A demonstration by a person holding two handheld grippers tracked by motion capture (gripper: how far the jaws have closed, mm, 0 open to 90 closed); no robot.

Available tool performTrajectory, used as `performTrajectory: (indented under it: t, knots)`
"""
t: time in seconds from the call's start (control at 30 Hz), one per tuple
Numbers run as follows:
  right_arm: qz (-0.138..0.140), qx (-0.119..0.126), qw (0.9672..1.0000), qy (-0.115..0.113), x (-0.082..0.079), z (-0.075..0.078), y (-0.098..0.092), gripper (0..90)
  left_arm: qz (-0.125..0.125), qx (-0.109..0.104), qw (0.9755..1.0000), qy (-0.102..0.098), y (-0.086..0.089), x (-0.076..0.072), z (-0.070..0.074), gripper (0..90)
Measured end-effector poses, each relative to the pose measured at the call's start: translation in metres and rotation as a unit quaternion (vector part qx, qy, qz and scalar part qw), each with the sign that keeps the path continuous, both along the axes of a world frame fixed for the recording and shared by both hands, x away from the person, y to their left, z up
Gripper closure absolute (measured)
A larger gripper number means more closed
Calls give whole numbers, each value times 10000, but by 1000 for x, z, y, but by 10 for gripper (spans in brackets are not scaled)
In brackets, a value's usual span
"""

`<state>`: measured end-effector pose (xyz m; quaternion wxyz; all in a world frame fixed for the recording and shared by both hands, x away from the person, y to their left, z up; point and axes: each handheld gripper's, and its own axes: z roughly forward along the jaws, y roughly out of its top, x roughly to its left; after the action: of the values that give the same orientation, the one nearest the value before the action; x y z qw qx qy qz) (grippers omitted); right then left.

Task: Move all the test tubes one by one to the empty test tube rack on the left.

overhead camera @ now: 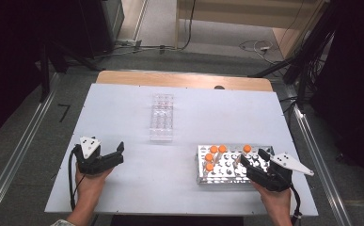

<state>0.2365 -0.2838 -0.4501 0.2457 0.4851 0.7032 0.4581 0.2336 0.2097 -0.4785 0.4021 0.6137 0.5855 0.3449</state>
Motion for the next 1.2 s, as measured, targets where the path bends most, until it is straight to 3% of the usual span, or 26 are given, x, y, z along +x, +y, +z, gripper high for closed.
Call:
performTrajectory:
  t: [0.53, 0.87, 1.13, 1.2]
  knots:
    - [100, -172, 9998, 0, 5, -6, 9, 593, -20, 11, 10000, 55, 0, 1, -1, 51]
    - [188, -263, 9995, 8, 7, -9, 14, 702, -22, 46, 9999, 87, -1, 2, -2, 52]
    - [169, -331, 9993, -33, 6, -9, 15, 715, -42, 53, 9999, 90, -1, 2, -2, 52]
    - [154, -268, 9994, -138, 4, -5, 14, 716, -32, 61, 9999, 88, -1, 2, -2, 52]
